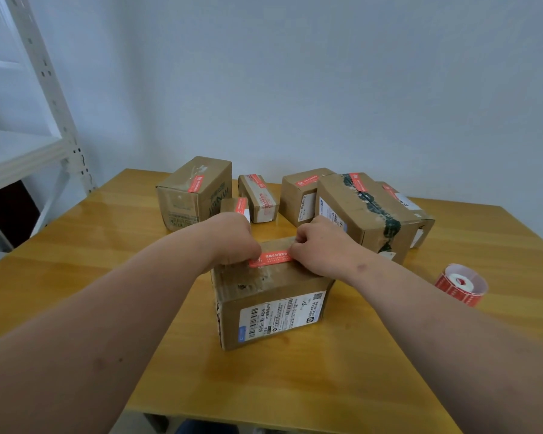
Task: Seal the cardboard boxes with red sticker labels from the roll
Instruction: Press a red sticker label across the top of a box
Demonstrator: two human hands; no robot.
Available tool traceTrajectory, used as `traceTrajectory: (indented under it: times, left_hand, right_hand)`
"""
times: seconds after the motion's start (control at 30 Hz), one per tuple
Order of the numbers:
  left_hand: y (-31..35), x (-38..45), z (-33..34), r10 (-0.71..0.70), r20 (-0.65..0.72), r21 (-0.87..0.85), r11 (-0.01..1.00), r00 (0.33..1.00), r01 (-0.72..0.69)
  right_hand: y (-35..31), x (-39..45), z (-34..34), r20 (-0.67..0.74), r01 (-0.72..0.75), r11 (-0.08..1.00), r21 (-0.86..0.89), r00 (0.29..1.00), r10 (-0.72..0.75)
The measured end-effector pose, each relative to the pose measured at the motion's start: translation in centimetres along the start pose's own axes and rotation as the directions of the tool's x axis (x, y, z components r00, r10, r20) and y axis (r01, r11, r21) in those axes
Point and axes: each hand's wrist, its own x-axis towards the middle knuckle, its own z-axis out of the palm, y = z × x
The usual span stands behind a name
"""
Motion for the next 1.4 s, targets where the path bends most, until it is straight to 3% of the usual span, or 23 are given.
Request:
traceTrajectory:
  times: [0.53, 0.67, 0.77, 0.9, 1.03, 1.23, 1.4]
  left_hand:
    - [-0.2, -0.3, 0.2, 0.052, -0.018, 0.066, 0.997, 0.998, -0.05]
    - [-1.0, -0.8, 0.4, 0.087, -0.036, -0.042, 0.995, 0.996, -0.088]
    - [-2.1, -1.1, 0.8, 0.072, -0.029, -0.169, 0.983, 0.997, -0.076]
    - [-3.3, -1.6, 1.5, 0.056, 0.013, -0.401, 0.915, 0.998, -0.046]
    - [-3.5, -1.9, 2.0, 0.062, 0.028, -0.513, 0.857, 0.998, -0.039]
    - [-2.3, -1.9, 3.4, -0.027, -0.072, -0.383, 0.924, 0.997, -0.003]
    - [-2.5, -2.2, 3.0, -0.038, 0.004, -0.532, 0.846, 0.999, 0.034]
  right_hand:
    - [0.6, -0.1, 0.1, -0.06, 0.059, 0.998, -0.007, 0.996, -0.06]
    - [1.2, -0.4, 0.2, -0.05, 0.035, 0.993, 0.116, 0.998, -0.029]
    - [1.5, -0.6, 0.4, 0.041, -0.039, 0.951, 0.307, 0.999, 0.027]
    - [1.8, -0.8, 1.1, 0.108, -0.094, 0.882, 0.461, 0.993, 0.05]
    - [1.9, -0.9, 1.2, 0.133, -0.141, 0.804, 0.578, 0.988, 0.078]
    - [1.1, -0.7, 2.1, 0.093, -0.15, 0.842, 0.518, 0.989, 0.118]
    - [1.5, -0.7, 1.9, 0.144, -0.176, 0.808, 0.562, 0.983, 0.114]
